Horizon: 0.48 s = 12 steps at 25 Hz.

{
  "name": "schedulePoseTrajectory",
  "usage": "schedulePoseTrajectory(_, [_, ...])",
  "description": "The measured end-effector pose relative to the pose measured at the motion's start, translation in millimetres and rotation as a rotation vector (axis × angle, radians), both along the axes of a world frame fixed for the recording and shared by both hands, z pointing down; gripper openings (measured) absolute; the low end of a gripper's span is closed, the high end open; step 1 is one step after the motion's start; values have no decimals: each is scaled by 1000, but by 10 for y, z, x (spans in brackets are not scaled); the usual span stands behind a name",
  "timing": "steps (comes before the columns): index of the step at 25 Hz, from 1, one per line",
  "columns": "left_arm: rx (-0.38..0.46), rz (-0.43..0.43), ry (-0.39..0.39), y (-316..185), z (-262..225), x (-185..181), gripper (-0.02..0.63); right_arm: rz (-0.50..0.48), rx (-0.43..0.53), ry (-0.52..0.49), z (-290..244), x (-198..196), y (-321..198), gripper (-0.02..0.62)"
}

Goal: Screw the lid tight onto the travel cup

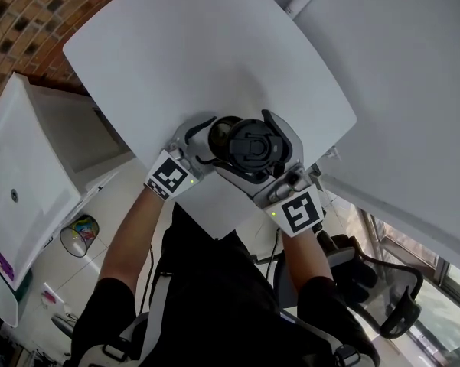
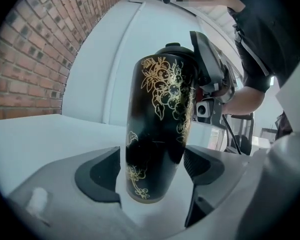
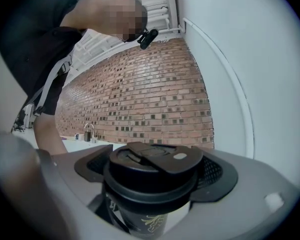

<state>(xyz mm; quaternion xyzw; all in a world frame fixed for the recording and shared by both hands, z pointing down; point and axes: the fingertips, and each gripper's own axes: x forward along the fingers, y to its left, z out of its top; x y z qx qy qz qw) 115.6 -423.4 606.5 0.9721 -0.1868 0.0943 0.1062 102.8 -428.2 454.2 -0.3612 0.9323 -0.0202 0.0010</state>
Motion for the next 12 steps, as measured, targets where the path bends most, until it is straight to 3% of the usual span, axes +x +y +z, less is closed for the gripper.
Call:
schedulePoseTrajectory(5, [4,36,-10,-48,45,-64,368,-14,28,24,54,-230,-89,486])
schedulePoseTrajectory(12, [-6,42,-13,-33,71,-55,365,-42,31,44,189,-340,-117,486])
